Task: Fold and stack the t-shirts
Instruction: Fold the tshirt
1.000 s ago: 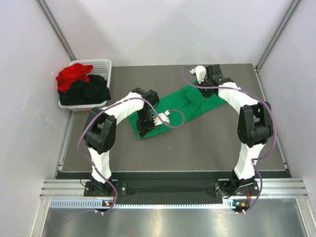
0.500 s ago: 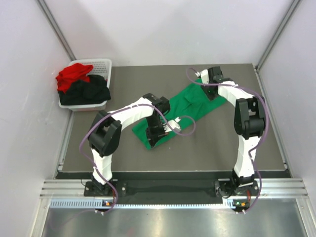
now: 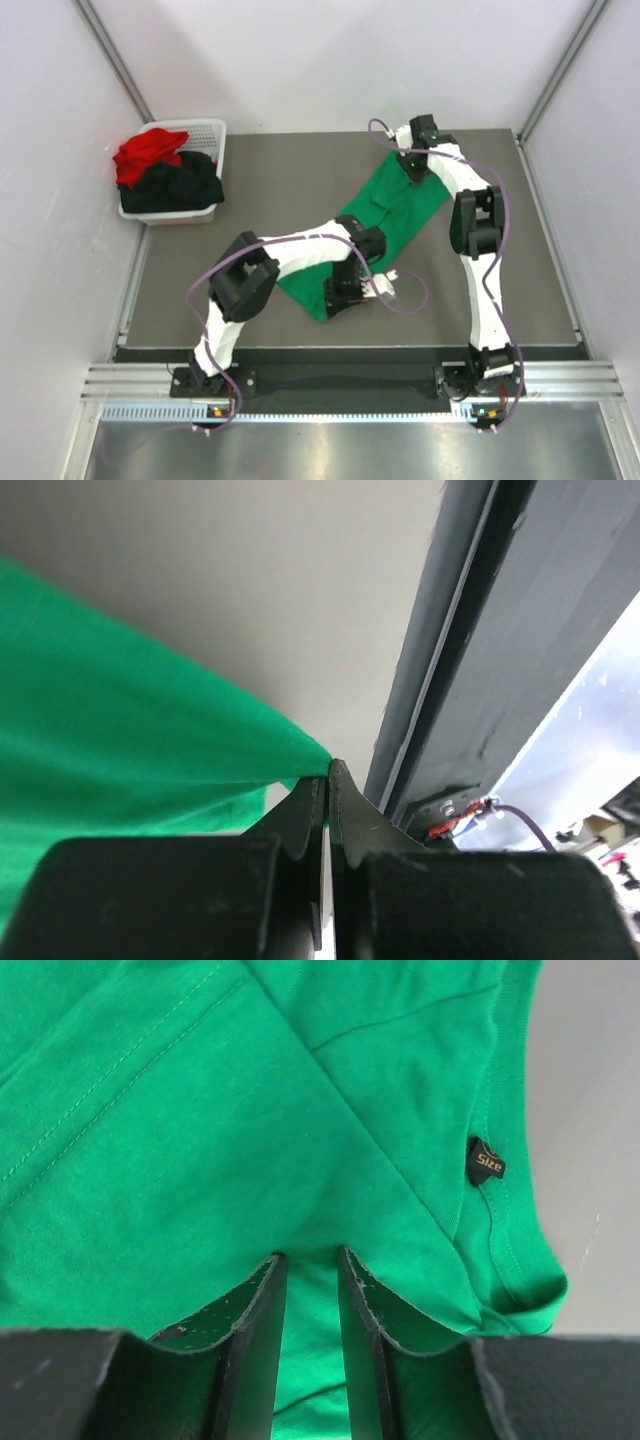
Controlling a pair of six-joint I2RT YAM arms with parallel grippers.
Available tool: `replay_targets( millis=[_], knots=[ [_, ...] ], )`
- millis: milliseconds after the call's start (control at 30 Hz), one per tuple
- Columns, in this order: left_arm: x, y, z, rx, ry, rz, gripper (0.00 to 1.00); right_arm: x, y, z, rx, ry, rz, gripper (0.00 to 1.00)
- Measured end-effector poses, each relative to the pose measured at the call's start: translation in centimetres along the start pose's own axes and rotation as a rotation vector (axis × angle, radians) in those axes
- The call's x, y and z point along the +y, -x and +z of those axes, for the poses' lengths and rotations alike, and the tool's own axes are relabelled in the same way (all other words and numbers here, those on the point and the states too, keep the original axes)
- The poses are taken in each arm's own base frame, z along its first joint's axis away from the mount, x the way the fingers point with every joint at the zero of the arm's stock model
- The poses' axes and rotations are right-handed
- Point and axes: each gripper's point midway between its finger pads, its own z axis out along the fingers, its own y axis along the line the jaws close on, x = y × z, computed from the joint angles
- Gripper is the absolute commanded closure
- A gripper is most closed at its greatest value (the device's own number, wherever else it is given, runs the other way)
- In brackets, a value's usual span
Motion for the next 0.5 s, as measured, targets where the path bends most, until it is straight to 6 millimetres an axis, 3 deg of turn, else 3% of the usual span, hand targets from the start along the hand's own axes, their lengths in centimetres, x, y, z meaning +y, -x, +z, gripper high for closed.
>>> replay_targets(
  millis=[167, 333, 400, 500],
  knots=[
    [-2.0, 2.4, 1.7, 0.039, 0.008, 0.077, 1.0, 0.7, 1.9, 0.7, -0.044, 0.024, -0.021, 0.71],
    [-4.3, 4.0, 4.0, 0.09, 0.0, 0.147, 1.0, 3.1, 4.7, 1.3, -0.101, 0.02, -0.107, 0.69],
    [-4.8, 4.7, 4.7, 0.101, -0.003, 0.16, 0.93, 4.5, 5.8, 1.3, -0.13, 0.039, -0.125, 0.67],
    [-5.0, 5.9, 5.2, 0.097, -0.005, 0.161, 0.72, 5.9, 6.8, 1.3, -0.16, 0.053, -0.141, 0.62]
  ],
)
